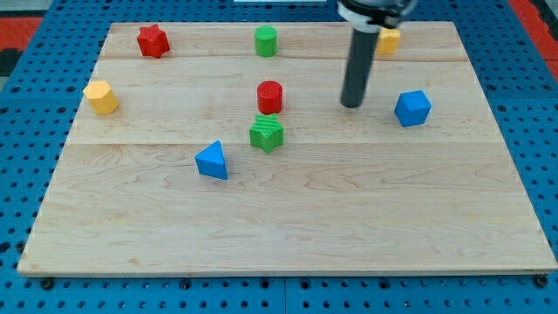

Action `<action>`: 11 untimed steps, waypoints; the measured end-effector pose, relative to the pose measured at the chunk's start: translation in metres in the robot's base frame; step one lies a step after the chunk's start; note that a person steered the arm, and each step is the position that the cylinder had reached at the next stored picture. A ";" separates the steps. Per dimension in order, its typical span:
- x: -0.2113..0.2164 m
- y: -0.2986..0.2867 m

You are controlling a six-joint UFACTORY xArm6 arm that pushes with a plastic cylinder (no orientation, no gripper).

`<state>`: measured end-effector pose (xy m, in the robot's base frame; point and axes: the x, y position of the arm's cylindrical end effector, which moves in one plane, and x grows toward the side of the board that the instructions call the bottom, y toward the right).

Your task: Move the red circle at the bottom left of the board

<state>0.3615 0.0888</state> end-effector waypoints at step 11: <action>0.014 -0.058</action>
<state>0.3756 0.0312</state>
